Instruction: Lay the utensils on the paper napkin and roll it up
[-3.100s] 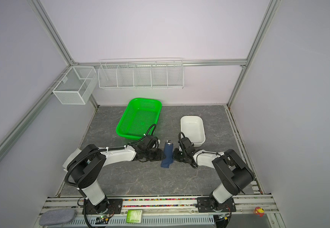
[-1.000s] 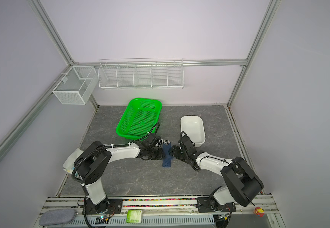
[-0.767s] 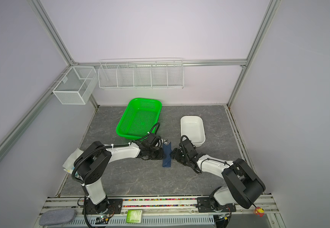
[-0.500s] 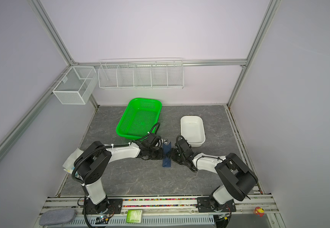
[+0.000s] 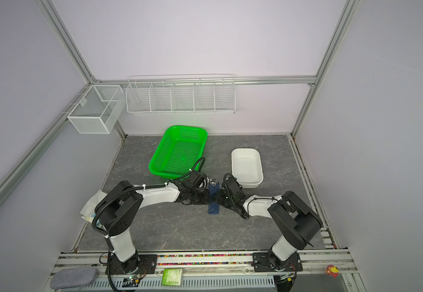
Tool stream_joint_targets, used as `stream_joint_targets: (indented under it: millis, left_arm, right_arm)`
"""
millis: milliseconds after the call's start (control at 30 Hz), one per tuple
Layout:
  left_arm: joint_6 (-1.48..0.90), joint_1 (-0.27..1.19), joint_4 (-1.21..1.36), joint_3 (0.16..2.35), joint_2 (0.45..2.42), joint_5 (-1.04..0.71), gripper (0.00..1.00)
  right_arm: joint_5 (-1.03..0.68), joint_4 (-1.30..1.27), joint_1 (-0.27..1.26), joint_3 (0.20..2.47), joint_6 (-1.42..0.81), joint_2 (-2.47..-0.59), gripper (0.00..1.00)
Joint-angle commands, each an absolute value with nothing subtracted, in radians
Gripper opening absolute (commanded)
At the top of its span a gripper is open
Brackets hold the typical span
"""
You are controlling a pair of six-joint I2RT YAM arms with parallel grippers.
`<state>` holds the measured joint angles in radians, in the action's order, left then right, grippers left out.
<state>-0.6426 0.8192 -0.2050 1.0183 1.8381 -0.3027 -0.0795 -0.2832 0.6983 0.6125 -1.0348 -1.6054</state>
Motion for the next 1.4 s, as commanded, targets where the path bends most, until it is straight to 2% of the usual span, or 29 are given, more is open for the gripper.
stream_joint_targets:
  millis: [0, 433, 533, 767, 1133, 1367]
  left_arm:
    - [-0.632, 0.828, -0.278, 1.014, 1.878, -0.26, 0.2]
    - [-0.643, 0.828, -0.281, 1.009, 1.857, -0.25, 0.2]
    - [-0.655, 0.828, -0.275, 0.997, 1.825, -0.241, 0.24]
    - [-0.688, 0.826, -0.263, 0.933, 1.684, -0.21, 0.37]
    - [-0.712, 0.79, -0.269, 0.842, 1.518, -0.217, 0.43]
    - [-0.74, 0.758, -0.183, 0.792, 1.433, -0.294, 0.55]
  right_arm:
    - [-0.056, -0.209, 0.711, 0.59, -1.01, -1.648, 0.43]
    - [-0.07, -0.203, 0.71, 0.612, -0.98, -1.692, 0.16]
    - [-0.072, -0.198, 0.708, 0.615, -0.975, -1.686, 0.09]
    - [-0.102, -0.229, 0.694, 0.604, -0.945, -1.638, 0.06]
    - [-0.162, -0.331, 0.674, 0.574, -0.851, -1.529, 0.06]
    - [-0.205, -0.336, 0.667, 0.57, -0.804, -1.449, 0.06]
